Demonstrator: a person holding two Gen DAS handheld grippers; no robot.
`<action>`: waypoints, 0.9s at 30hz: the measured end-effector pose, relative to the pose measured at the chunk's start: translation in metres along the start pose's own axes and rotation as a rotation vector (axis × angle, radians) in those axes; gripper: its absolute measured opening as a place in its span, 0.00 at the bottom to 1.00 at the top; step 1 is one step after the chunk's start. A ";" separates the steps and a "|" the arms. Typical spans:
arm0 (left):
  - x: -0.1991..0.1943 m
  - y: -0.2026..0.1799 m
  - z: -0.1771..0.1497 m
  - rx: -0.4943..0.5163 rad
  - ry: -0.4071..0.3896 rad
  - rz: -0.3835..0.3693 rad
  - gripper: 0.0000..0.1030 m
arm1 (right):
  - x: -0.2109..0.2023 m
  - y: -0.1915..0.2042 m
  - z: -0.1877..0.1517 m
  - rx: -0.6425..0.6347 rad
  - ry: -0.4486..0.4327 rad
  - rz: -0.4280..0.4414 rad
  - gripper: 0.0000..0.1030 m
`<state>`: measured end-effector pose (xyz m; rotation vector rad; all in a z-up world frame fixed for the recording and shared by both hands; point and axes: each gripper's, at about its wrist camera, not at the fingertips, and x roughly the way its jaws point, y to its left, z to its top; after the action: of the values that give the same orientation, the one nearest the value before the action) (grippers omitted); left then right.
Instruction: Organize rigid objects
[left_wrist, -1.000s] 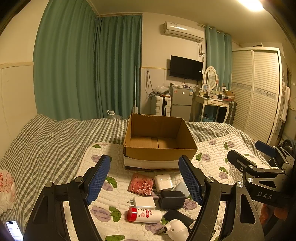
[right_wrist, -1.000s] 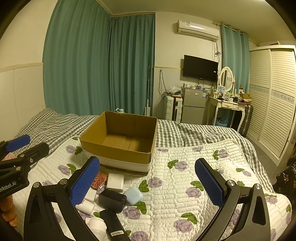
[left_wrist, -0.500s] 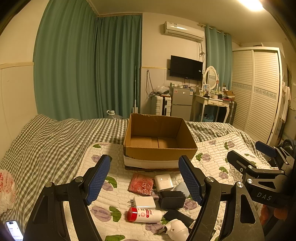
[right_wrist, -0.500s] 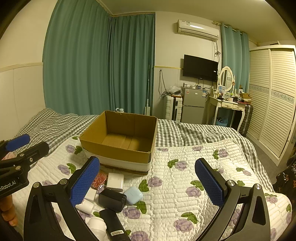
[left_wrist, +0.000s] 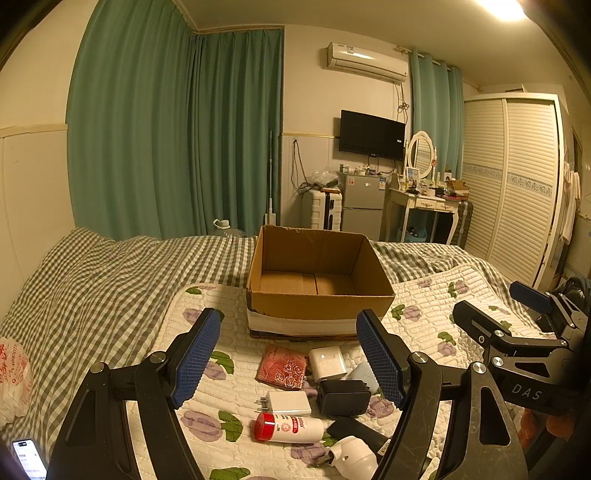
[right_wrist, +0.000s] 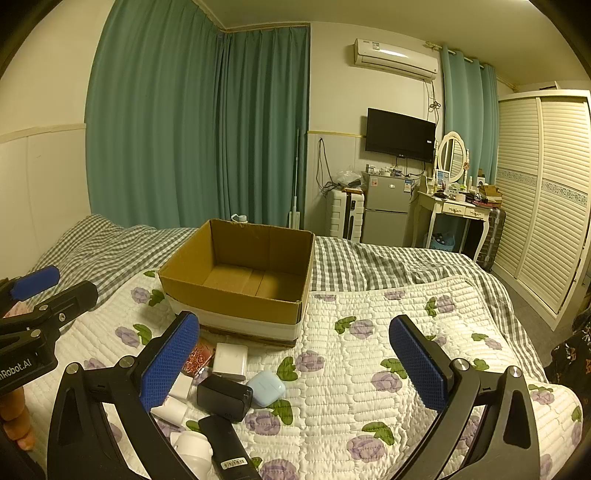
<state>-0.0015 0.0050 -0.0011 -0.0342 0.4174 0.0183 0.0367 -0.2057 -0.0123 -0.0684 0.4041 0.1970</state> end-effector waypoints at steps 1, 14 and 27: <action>0.000 0.000 0.000 0.000 0.000 0.000 0.77 | 0.000 0.000 0.000 0.001 0.001 0.000 1.00; -0.002 -0.001 0.000 -0.001 -0.006 -0.002 0.77 | -0.002 0.000 -0.001 -0.005 -0.004 -0.001 1.00; 0.014 -0.023 -0.031 -0.040 0.178 0.065 0.76 | 0.002 -0.021 -0.013 -0.056 0.096 0.035 1.00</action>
<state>-0.0003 -0.0184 -0.0343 -0.0619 0.5961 0.0882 0.0383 -0.2276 -0.0249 -0.1258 0.4954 0.2401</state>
